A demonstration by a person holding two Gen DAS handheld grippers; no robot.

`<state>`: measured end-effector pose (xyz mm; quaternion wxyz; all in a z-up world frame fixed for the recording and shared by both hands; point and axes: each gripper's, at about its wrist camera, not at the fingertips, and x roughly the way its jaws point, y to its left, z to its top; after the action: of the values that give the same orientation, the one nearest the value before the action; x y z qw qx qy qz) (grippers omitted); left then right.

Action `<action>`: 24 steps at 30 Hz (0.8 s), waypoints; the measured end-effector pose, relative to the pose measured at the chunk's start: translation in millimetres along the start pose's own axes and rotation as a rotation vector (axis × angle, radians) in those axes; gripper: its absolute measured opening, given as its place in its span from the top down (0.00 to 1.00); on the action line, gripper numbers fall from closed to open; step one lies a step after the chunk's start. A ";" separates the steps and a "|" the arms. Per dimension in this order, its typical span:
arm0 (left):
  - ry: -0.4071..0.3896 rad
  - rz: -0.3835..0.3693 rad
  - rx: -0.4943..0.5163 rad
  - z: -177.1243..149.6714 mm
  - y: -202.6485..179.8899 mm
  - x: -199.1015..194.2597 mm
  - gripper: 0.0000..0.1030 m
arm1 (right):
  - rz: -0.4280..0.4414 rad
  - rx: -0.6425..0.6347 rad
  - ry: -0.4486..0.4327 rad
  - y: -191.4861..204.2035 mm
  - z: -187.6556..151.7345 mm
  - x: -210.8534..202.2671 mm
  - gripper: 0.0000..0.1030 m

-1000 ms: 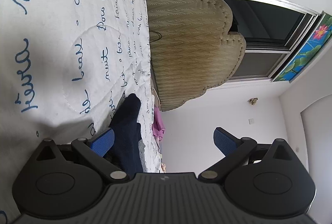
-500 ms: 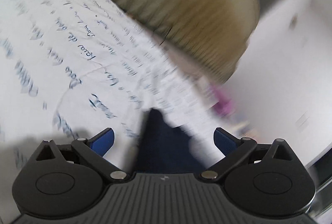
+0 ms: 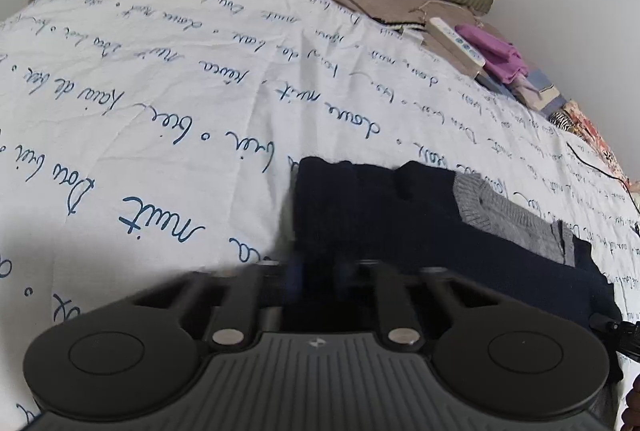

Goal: Fold small clothes

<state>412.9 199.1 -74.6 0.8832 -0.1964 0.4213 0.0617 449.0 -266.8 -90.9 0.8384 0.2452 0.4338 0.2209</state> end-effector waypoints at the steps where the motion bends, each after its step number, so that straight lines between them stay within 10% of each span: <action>1: -0.008 0.011 0.002 -0.9 0.5 -1.3 0.92 | 0.002 0.000 0.001 0.0 0.5 0.4 0.86; 10: -0.083 0.146 0.169 -8.3 -16.2 0.1 0.94 | -0.019 -0.075 0.018 7.3 -1.8 6.2 0.82; 13: -0.096 0.144 0.190 -9.7 -17.9 -9.2 0.88 | -0.011 -0.091 0.017 11.3 -3.8 6.0 0.72; 18: -0.135 0.131 0.191 -32.6 -3.2 -43.4 0.49 | 0.046 -0.009 -0.057 0.2 -2.0 -28.9 0.63; 24: -0.150 0.101 0.183 -56.4 10.4 -44.8 0.53 | 0.087 0.068 -0.035 -12.7 -11.1 -36.1 0.63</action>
<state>340.8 188.6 -75.3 0.9222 -0.0884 0.3674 0.0817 422.7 -295.4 -81.7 0.8266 0.2961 0.4151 0.2381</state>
